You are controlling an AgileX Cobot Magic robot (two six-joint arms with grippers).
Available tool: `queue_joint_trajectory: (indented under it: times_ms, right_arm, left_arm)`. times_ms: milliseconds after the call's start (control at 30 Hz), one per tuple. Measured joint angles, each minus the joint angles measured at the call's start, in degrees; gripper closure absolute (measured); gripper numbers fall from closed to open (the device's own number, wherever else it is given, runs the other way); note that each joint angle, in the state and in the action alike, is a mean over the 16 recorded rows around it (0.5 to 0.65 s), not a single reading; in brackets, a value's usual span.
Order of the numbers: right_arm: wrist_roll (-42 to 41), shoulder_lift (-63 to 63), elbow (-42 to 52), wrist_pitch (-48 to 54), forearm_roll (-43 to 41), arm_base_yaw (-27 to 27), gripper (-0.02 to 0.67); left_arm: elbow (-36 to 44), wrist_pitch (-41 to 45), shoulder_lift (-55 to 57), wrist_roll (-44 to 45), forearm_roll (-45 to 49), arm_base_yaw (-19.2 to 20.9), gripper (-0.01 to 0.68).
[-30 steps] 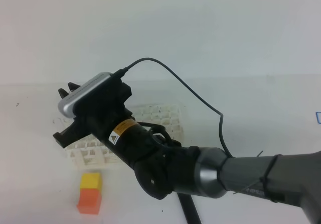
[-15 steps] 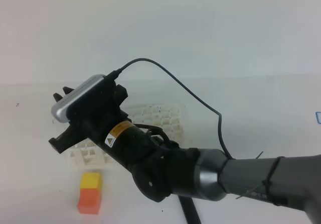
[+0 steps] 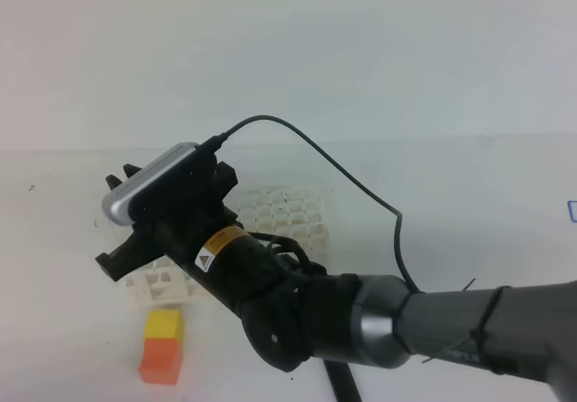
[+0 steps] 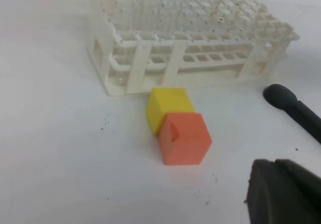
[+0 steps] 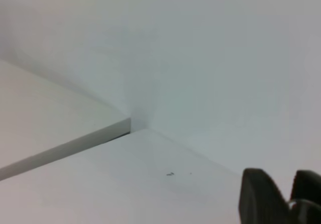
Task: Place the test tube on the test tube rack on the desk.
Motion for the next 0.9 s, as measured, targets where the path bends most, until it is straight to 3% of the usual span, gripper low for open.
queue_joint_trajectory:
  times_ms: [900]
  right_arm:
    - [0.4, 5.0, 0.2, -3.4, 4.4, 0.0, 0.532]
  left_arm:
    - [0.0, 0.0, 0.0, 0.0, 0.0, 0.0, 0.673]
